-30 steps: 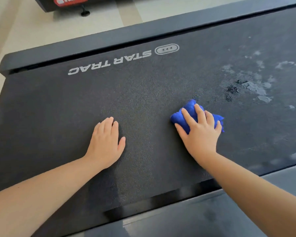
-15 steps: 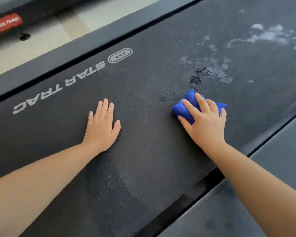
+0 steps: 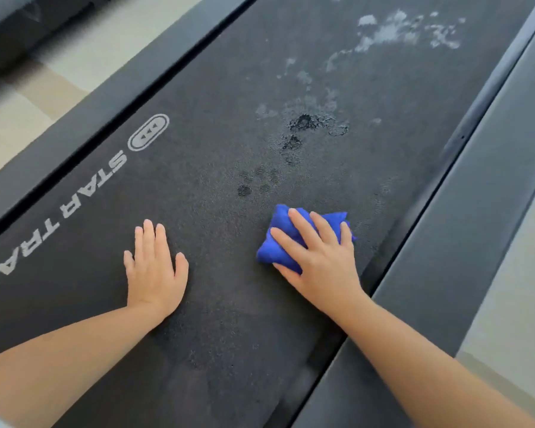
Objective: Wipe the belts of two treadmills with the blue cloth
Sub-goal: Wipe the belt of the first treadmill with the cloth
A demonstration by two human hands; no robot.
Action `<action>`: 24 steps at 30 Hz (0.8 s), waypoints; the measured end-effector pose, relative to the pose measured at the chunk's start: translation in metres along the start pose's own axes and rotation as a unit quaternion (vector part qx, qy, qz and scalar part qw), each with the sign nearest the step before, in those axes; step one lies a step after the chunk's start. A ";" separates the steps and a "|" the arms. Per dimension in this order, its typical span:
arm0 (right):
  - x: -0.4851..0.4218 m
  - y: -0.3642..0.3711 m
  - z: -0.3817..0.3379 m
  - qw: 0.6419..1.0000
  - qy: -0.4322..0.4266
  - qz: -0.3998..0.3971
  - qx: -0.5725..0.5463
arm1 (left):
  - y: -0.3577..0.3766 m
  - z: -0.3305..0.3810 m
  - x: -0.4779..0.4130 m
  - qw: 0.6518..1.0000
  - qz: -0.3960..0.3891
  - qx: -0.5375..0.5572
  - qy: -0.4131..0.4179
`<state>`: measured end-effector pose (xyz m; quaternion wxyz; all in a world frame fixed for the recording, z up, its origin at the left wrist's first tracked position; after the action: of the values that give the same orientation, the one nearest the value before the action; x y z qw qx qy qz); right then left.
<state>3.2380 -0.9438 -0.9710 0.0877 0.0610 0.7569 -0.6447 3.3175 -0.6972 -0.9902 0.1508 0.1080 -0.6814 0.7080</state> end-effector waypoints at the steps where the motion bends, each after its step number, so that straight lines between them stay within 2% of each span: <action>1: -0.005 -0.003 0.021 0.999 0.043 0.005 0.007 | -0.001 0.000 0.000 1.000 -0.003 -0.007 -0.002; 4: -0.011 -0.011 0.065 0.989 0.147 0.002 0.020 | 0.000 0.001 -0.001 1.000 -0.012 -0.025 -0.003; 8: -0.003 -0.011 0.047 0.987 0.160 -0.008 0.024 | 0.002 0.002 -0.004 0.999 -0.031 -0.034 0.003; 10: 0.005 -0.006 0.008 0.995 0.094 -0.012 0.019 | 0.004 0.001 -0.004 0.999 -0.042 -0.030 0.005; 14: 0.011 0.010 -0.083 0.992 -0.112 -0.053 -0.004 | 0.005 0.000 -0.005 0.999 -0.033 -0.009 0.021; 17: -0.015 0.017 -0.093 0.988 -0.147 -0.051 -0.011 | 0.005 0.000 -0.006 0.999 -0.027 -0.002 0.033; 19: -0.051 0.022 -0.082 0.992 -0.121 -0.040 -0.021 | 0.005 0.001 -0.006 0.999 -0.023 0.004 0.035; 24: -0.159 0.041 -0.057 0.996 0.041 -0.074 -0.027 | 0.006 0.000 -0.006 0.999 -0.028 0.000 0.033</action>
<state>3.3986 -0.8775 -0.9682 0.0105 0.0287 0.7796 -0.6255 3.3210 -0.6977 -0.9979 0.1924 0.1039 -0.6725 0.7071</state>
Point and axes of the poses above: each hand's wrist, its own x-axis away from the middle knuckle, its own y-axis out of the palm, z = x × y, the point moved 8 cm from there along -x, towards the middle knuckle, and after that the axes turned 12 degrees about -z, right-handed, at the moved point
